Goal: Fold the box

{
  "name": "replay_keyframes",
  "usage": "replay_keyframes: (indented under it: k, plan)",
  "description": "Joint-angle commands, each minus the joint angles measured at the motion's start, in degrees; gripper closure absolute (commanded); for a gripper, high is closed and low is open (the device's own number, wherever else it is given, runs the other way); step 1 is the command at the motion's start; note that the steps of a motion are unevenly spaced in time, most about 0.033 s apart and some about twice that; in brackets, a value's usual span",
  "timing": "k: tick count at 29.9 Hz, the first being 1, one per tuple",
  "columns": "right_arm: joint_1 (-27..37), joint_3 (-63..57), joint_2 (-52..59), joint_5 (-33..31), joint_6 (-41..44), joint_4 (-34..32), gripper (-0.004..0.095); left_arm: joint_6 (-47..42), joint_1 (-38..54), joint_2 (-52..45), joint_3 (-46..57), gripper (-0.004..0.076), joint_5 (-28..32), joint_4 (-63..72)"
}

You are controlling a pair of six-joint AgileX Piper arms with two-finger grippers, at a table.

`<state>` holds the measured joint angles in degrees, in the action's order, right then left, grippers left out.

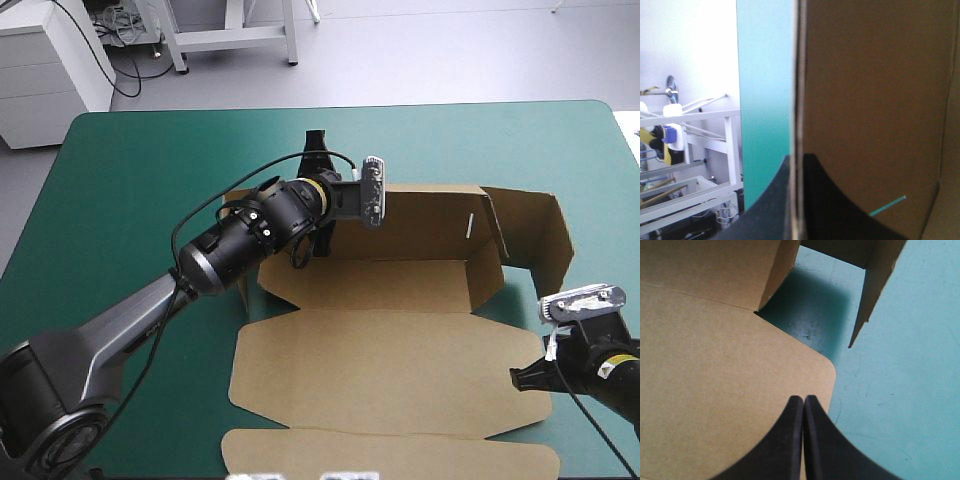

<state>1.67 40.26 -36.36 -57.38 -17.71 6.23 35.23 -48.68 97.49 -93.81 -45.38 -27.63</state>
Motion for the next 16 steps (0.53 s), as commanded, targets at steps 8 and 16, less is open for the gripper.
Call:
replay_keyframes:
  k: [8, 16]
  plan:
    - [0.4, 1.5, 0.0, 1.7, -0.2, 0.4, 0.0927, -25.0, -8.8, -2.8, 9.4, 0.0734, 5.5, -31.7]
    - [0.4, 1.5, 0.0, 0.9, -0.2, 0.3, 0.0927, -43.4, -13.8, -2.8, 19.6, 0.0734, 4.7, -55.0]
